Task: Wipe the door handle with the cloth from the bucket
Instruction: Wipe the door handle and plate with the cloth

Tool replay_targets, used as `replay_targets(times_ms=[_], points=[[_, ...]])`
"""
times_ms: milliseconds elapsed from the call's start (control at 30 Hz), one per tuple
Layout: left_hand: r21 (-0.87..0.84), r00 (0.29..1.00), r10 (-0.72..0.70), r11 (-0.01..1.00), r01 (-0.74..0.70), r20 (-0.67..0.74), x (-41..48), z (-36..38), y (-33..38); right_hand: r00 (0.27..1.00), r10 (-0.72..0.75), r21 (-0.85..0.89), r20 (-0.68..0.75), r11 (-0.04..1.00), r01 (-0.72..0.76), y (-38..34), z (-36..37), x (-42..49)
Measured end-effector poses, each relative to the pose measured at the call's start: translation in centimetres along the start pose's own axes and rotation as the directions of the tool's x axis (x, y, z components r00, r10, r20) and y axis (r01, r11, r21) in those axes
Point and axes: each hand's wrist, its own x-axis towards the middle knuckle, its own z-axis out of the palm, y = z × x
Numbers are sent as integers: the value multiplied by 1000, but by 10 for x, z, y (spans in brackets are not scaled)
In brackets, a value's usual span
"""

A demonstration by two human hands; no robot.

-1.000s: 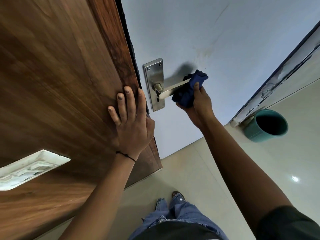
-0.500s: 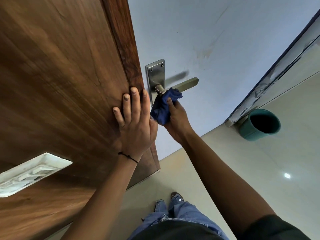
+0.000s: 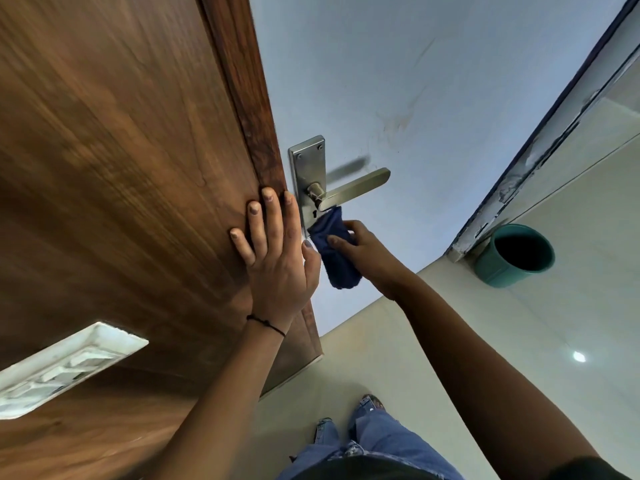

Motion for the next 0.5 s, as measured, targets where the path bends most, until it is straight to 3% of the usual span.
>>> replay_targets(times_ms=[133,300,400,500], points=[[-213,994,-68,973,86,88,2,4,33,991,88,183,-105,981,-68,23,-51,-13],[-616,949,195,788,-1,248,1,40,119,926,218,496,-307,867,-40,66,-137,-31],[-802,841,327,566,191,431,0,59,198,863,256,552,-435,833,31,97,-201,-46],[-810,669,458,365,459,586,5,59,289,807,296,602,-511,793,91,123,-262,-66]])
